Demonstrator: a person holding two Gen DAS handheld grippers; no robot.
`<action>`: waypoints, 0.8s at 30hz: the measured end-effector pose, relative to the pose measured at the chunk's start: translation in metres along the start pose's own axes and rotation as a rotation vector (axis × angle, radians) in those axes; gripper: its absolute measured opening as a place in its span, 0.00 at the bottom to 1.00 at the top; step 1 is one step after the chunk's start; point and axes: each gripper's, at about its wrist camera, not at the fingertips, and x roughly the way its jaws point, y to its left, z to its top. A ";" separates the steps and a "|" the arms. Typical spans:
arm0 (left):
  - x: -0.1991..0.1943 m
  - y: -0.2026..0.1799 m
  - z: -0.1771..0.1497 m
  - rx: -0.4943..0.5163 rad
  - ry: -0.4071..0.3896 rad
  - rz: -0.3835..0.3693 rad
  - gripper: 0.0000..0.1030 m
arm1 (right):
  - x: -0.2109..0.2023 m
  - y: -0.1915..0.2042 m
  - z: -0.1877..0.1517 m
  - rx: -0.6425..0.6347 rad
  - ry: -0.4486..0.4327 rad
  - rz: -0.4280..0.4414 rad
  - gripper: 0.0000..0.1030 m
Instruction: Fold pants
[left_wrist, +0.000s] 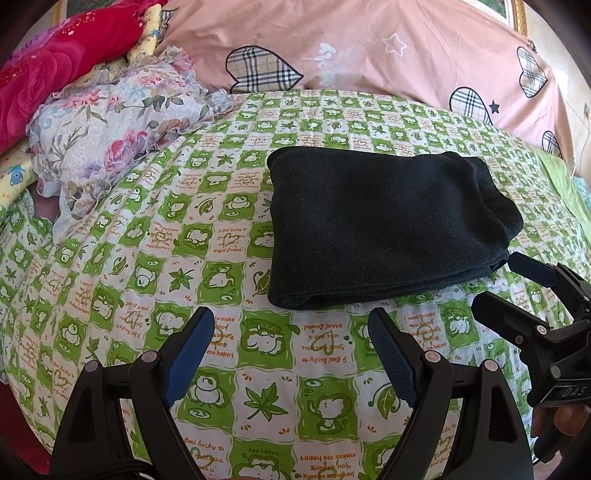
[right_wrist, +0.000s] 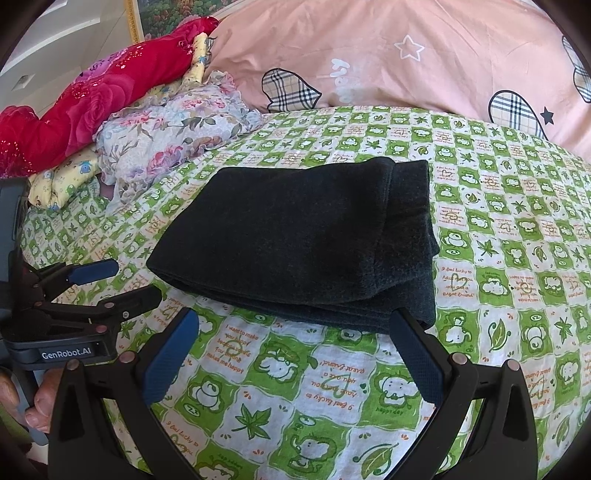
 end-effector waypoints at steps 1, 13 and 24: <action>0.000 0.000 0.000 0.000 0.000 -0.001 0.83 | 0.000 0.001 0.000 -0.001 -0.002 -0.001 0.99; -0.001 -0.002 0.000 0.009 -0.002 -0.005 0.83 | -0.002 0.002 0.000 0.002 -0.008 0.002 0.99; -0.004 -0.001 0.001 0.009 -0.009 -0.005 0.84 | -0.004 0.002 0.002 0.001 -0.011 0.005 0.99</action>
